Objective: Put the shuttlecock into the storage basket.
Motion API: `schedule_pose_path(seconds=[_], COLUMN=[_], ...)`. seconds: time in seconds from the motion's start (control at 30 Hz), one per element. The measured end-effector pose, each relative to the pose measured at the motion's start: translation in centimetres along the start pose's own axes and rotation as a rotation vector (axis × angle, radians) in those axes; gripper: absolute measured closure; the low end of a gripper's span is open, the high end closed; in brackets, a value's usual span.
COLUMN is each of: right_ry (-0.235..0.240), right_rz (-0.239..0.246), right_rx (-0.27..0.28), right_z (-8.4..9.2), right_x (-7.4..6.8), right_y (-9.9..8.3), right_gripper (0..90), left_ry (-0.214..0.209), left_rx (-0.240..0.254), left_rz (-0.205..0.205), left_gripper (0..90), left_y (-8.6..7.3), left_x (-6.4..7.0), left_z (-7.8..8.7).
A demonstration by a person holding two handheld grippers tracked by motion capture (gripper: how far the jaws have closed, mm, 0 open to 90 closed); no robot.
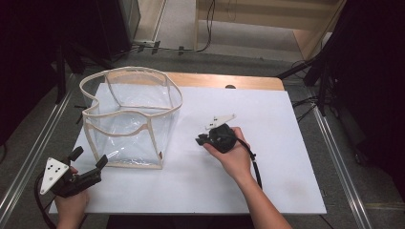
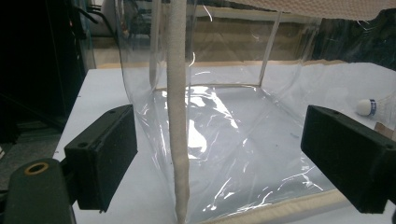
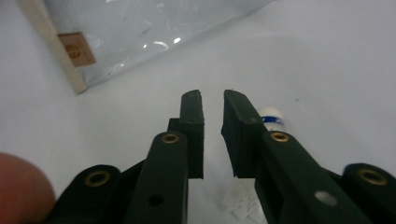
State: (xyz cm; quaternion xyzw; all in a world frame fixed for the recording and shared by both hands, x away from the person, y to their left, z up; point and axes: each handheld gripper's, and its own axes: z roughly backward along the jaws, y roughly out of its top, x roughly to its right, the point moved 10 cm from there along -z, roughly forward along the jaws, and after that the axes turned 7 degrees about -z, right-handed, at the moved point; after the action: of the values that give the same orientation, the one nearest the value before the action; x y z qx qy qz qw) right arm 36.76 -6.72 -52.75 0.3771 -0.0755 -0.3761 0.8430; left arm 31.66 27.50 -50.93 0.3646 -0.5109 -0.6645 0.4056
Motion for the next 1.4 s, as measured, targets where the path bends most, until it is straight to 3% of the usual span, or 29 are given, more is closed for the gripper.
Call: schedule_pose_path(seconds=[0.03, 0.17, 0.47, 0.83, 1.4], right_ry=[0.004, -0.004, -0.039, -0.103, -0.175], right_rz=[0.011, -0.004, -0.031, -0.041, -0.091], right_rx=[-0.015, -0.034, -0.043, -0.023, 0.007], right_z=[-0.3, -0.8, -1.4, -1.3, -0.4], right_x=[-0.7, -1.0, -0.5, 0.5, 4.1], right_y=[-0.9, -2.6, -5.0, -5.2, -4.4], right_gripper=[81.5, 86.7, 87.3, 87.3, 87.3], left_ry=[0.001, 0.001, 0.000, 0.002, 0.001], left_rx=[0.002, 0.001, 0.000, 0.001, -0.003], left_rz=[0.000, -0.003, -0.005, -0.005, -0.012], left_gripper=[11.5, 11.5, 11.5, 11.5, 11.5], left_y=[0.0, 0.0, 0.0, 0.0, 0.0], left_x=[0.0, 0.1, 0.1, 0.1, 0.1], left_z=[0.0, 0.0, 0.0, 0.0, 0.0])
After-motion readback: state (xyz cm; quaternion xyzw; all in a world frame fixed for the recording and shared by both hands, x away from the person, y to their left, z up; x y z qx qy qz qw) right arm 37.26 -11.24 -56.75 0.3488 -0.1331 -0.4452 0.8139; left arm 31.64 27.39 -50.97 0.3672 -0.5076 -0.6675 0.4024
